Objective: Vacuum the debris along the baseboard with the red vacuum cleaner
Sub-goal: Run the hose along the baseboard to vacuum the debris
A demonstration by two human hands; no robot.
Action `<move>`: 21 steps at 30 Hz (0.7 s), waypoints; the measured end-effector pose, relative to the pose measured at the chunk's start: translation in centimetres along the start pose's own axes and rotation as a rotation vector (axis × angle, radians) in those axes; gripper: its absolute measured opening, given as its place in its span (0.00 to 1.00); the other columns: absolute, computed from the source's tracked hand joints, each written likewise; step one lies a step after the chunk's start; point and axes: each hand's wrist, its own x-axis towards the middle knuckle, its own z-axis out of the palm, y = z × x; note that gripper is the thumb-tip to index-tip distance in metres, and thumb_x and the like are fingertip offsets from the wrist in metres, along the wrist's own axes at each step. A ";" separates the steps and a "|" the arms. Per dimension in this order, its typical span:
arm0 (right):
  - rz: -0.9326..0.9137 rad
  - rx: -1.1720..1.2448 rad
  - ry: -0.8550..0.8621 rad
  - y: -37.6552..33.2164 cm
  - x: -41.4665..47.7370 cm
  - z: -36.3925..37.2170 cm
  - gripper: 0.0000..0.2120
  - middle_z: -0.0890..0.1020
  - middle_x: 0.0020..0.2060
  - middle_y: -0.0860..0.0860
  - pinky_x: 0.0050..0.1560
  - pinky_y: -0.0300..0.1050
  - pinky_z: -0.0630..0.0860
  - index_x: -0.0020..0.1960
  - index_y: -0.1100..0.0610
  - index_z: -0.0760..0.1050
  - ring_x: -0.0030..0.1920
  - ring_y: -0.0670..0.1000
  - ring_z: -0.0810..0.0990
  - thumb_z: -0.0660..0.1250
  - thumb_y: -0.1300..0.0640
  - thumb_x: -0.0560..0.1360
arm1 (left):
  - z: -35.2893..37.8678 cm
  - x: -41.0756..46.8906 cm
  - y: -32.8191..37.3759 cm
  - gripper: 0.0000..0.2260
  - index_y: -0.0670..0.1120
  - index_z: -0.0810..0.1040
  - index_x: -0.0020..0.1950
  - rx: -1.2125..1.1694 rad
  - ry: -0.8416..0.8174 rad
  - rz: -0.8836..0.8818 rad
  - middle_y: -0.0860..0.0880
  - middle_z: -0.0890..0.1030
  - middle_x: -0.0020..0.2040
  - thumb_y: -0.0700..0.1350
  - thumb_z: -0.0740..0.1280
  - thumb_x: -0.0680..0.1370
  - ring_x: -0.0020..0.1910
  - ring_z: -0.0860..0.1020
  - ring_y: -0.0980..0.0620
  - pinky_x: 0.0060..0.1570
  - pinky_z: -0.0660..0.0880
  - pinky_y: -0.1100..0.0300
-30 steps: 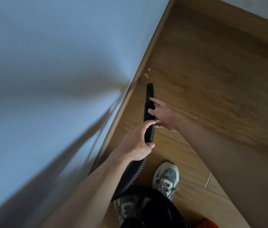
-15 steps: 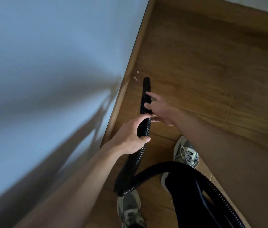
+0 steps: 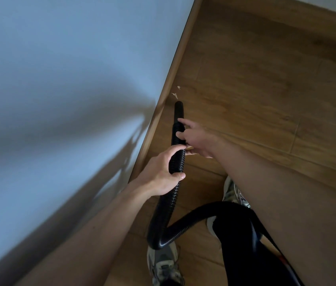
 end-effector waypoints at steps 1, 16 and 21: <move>-0.006 -0.003 0.006 0.0 0.1 0.2 0.27 0.78 0.61 0.56 0.35 0.45 0.76 0.75 0.42 0.65 0.48 0.53 0.80 0.62 0.63 0.82 | -0.1 0.1 -0.1 0.30 0.63 0.64 0.73 0.000 0.003 -0.002 0.53 0.77 0.62 0.42 0.71 0.77 0.50 0.76 0.57 0.41 0.66 0.75; -0.039 0.010 -0.012 -1.4 2.0 -0.5 0.28 0.76 0.64 0.56 0.38 0.46 0.78 0.75 0.40 0.65 0.56 0.56 0.80 0.62 0.65 0.81 | -0.5 2.3 0.2 0.30 0.62 0.64 0.74 -0.020 0.039 -0.004 0.52 0.77 0.60 0.42 0.71 0.77 0.50 0.78 0.55 0.49 0.70 0.64; -0.061 -0.035 -0.008 -2.1 2.8 -1.2 0.28 0.78 0.62 0.56 0.35 0.45 0.77 0.76 0.41 0.64 0.54 0.55 0.81 0.62 0.65 0.81 | -0.6 3.5 0.3 0.30 0.63 0.64 0.73 -0.021 0.044 0.003 0.53 0.76 0.60 0.43 0.71 0.77 0.51 0.77 0.54 0.49 0.70 0.64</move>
